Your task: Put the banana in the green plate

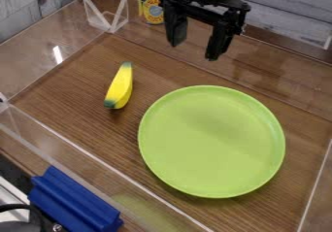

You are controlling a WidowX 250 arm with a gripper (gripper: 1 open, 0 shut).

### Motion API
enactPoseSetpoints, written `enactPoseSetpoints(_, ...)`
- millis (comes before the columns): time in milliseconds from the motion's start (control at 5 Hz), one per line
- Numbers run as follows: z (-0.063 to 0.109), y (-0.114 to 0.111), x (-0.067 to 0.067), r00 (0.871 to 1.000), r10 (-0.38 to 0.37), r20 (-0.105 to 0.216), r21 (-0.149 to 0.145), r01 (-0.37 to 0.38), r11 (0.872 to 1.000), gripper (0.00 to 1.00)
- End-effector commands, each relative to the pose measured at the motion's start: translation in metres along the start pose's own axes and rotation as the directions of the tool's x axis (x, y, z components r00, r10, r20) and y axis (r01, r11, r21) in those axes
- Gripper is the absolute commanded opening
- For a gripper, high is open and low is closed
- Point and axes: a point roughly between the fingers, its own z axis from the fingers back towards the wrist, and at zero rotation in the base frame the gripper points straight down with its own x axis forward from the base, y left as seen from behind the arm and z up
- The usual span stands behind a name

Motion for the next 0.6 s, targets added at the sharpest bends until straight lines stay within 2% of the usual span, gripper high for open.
enactPoseSetpoints(0,-0.006,0.011,-0.003,1.0,0.021,0.004,-0.007,-0.021,1.0,1.0)
enactPoseSetpoints(400,-0.017,0.05,-0.02,0.994,0.088,0.063,-0.031,-0.086,0.996,1.0)
